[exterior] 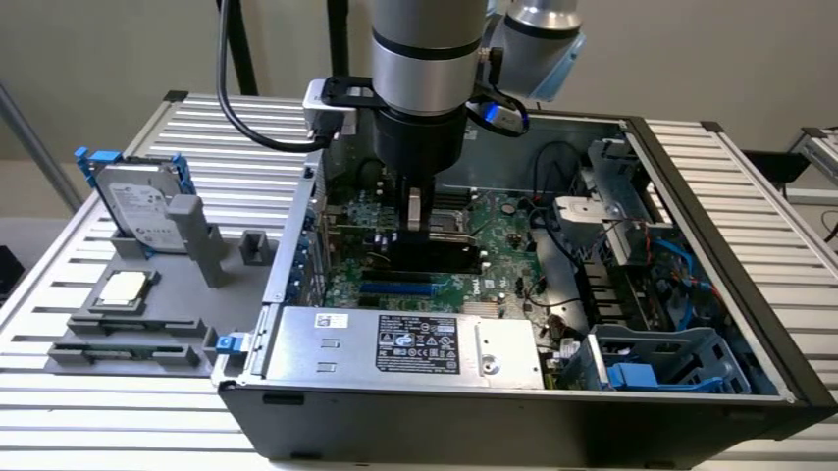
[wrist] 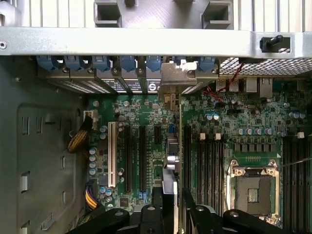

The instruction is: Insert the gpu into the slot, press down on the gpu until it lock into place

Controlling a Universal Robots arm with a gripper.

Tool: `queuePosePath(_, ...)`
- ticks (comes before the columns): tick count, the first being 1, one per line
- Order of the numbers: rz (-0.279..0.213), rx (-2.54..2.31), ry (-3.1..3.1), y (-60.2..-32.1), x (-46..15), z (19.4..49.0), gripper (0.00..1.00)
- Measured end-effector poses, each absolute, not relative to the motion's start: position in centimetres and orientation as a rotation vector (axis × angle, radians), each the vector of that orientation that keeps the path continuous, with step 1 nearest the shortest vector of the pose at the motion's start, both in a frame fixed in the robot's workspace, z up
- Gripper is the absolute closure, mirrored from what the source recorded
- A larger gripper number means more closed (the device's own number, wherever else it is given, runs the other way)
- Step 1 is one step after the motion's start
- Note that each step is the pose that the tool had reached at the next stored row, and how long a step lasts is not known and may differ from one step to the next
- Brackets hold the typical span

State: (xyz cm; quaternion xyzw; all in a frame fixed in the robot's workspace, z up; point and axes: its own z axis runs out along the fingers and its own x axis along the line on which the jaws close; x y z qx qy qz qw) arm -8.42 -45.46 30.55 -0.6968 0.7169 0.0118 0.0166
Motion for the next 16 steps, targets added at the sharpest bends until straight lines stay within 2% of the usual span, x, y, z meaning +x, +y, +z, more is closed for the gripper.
queuePosePath(16, 0.031, -2.144, 2.245, -45.35, -8.71, 29.85, 0.74)
